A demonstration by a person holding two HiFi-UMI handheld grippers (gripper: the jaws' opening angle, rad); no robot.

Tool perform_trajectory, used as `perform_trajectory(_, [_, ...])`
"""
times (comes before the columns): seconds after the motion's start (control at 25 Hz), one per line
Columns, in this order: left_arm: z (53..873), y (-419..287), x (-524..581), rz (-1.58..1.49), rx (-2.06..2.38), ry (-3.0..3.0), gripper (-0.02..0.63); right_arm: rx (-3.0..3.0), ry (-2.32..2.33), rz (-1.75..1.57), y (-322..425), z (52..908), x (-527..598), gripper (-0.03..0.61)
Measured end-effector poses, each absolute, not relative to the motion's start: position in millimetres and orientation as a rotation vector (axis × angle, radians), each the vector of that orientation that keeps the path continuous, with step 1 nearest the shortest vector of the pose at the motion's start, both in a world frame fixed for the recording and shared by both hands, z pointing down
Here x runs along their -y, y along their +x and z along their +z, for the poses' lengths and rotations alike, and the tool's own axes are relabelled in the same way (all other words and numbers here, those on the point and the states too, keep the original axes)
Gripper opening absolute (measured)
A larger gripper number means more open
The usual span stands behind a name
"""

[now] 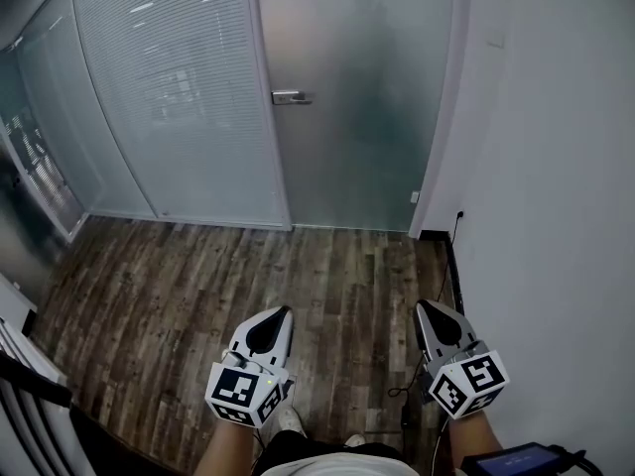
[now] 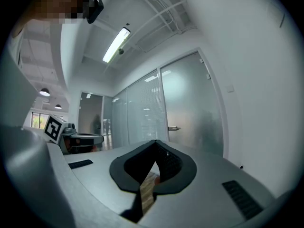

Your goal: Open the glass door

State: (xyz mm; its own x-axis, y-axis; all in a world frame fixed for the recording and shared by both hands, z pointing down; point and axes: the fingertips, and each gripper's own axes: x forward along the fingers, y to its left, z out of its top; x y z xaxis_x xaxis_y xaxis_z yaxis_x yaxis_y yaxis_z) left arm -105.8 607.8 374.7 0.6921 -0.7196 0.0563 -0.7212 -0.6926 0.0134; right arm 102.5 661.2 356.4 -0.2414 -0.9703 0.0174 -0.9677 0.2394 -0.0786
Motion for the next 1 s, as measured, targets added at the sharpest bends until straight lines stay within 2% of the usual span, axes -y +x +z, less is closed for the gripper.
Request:
perform_trajectory(0.56, [368.9,-107.9,-476.4,0.004,1.216,2.876,-0.002,-2.429,-1.964,-0.09,105.2,354.2,-541.5,-0.002])
perform_trajectory(1.0, [355.1,-172.6,-333.7,0.004,1.214,2.895,-0.002,-2.422,-1.974,-0.066,41.8,333.6,-399.4,-0.002])
